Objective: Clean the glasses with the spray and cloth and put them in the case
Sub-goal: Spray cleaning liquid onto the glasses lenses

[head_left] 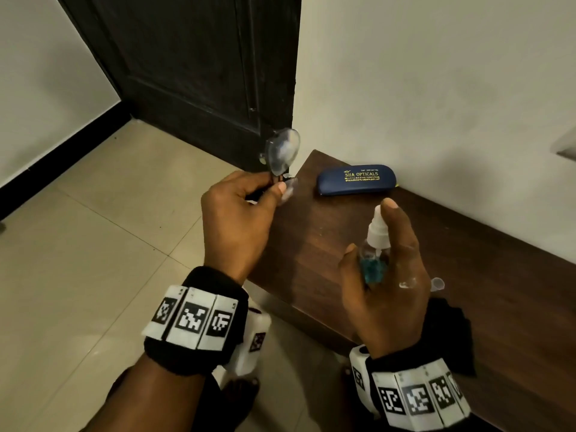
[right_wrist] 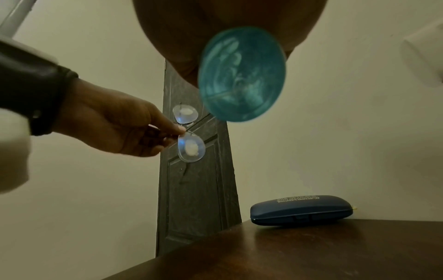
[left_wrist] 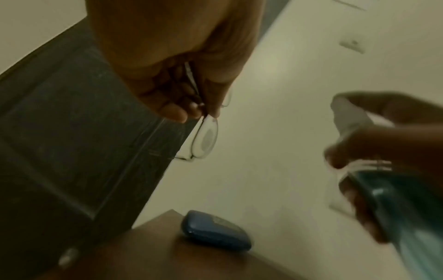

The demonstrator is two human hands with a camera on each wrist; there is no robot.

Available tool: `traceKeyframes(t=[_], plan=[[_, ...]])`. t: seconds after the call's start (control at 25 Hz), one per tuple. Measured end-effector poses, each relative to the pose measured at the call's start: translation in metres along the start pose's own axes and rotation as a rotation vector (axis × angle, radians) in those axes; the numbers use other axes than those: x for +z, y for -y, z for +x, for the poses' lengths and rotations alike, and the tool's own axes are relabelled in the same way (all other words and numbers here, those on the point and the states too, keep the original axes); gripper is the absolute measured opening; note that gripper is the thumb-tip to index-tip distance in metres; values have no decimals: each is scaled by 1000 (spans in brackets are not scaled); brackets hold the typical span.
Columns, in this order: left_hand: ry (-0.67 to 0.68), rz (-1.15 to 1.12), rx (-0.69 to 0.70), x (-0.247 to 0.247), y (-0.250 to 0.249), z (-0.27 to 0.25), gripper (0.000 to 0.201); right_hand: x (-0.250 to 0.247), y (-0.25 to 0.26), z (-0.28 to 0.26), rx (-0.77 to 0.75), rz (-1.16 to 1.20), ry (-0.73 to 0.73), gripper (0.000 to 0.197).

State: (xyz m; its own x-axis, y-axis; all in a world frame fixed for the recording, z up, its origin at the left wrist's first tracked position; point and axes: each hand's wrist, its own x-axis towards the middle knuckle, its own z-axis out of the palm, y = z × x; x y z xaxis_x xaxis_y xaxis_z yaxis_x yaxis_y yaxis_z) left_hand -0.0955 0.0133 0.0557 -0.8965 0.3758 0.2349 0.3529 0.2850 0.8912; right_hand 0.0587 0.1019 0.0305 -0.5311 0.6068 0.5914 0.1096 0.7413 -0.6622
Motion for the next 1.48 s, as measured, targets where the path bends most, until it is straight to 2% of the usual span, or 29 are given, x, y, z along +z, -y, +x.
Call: traceKeyframes(t=[0.08, 0.16, 0.32, 0.44, 0.64, 0.8, 0.92, 1.12, 1.24, 1.48], plan=[[-26, 338, 308, -1, 6, -2, 14, -1, -2, 0, 1, -9, 0, 62], [-54, 521, 498, -1, 8, -2, 13, -3, -4, 0, -1, -6, 7, 62], [-104, 692, 776, 1, 3, -9, 14, -13, -2, 0, -27, -45, -7, 59], [-92, 753, 892, 8, -2, -18, 8, -17, 2, 2, -71, -105, -35, 53], [-90, 771, 932, 18, -4, -19, 8, -23, 2, 5, -38, -169, -56, 48], [-45, 788, 927, 23, -5, -20, 10, -29, 3, 6, 24, -240, -14, 47], [-27, 782, 924, 28, -6, -21, 12, -30, 3, 5, 65, -214, -35, 49], [37, 722, 991, 37, -5, -30, 7, -31, 14, 4, 5, -51, -67, 53], [83, 694, 1010, 38, -4, -34, 5, -31, 19, 6, -5, -77, -29, 52], [92, 639, 1033, 43, -7, -40, 5, -32, 14, 5, 40, -160, 36, 54]])
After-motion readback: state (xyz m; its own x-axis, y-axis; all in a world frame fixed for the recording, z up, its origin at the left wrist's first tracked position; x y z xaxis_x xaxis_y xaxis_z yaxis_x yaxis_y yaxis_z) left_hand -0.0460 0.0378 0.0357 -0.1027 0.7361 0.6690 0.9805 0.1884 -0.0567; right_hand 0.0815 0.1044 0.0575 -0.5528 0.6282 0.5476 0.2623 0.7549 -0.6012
